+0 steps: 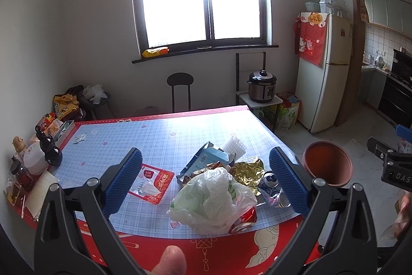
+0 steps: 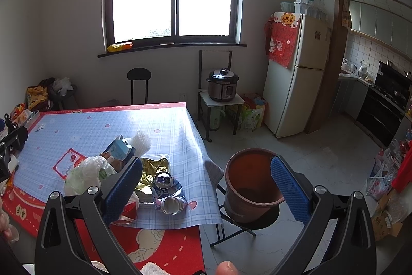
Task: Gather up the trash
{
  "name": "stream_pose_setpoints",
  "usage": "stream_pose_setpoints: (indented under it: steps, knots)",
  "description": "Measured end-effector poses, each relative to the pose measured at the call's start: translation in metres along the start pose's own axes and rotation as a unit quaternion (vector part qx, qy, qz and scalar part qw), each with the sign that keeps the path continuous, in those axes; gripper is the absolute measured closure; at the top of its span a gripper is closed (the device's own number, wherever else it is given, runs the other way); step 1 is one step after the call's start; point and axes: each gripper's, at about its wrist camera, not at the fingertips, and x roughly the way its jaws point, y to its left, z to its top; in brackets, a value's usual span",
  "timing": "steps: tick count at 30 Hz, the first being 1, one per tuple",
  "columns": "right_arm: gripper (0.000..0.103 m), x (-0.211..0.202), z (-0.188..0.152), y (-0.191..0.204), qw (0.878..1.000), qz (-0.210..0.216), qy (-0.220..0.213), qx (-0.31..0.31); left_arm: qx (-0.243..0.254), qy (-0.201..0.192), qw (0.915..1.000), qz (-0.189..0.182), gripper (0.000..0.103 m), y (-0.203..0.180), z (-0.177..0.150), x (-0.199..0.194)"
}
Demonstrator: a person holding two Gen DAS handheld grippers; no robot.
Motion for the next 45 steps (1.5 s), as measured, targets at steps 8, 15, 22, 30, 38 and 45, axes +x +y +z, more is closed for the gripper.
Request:
stream_pose_setpoints:
  steps: [8, 15, 22, 30, 38, 45]
  knots:
    - [0.004, 0.023, 0.002, -0.012, 0.999, 0.026, 0.018, 0.018, 0.026, 0.017, 0.9994, -0.015, 0.005, 0.018, -0.004, 0.027]
    - [0.005, 0.064, -0.011, 0.007, 0.997, 0.057, 0.045, 0.01, -0.003, 0.074, 0.9969, -0.025, 0.005, 0.057, -0.024, 0.069]
    - [0.004, 0.089, -0.021, 0.041, 0.995, 0.058, 0.084, 0.013, -0.007, 0.129, 0.9873, -0.093, 0.006, 0.07, -0.056, 0.117]
    - [0.004, 0.098, -0.031, 0.048, 0.992, 0.043, 0.114, 0.03, -0.01, 0.192, 0.9694, -0.152, 0.006, 0.056, -0.086, 0.195]
    - [0.004, 0.095, -0.04, 0.036, 0.989, 0.004, 0.137, 0.061, 0.026, 0.211, 0.9635, -0.163, 0.006, 0.034, -0.106, 0.236]
    - [0.004, 0.09, -0.043, 0.036, 0.988, -0.006, 0.141, 0.057, 0.033, 0.215, 0.9621, -0.164, 0.006, 0.022, -0.107, 0.242]
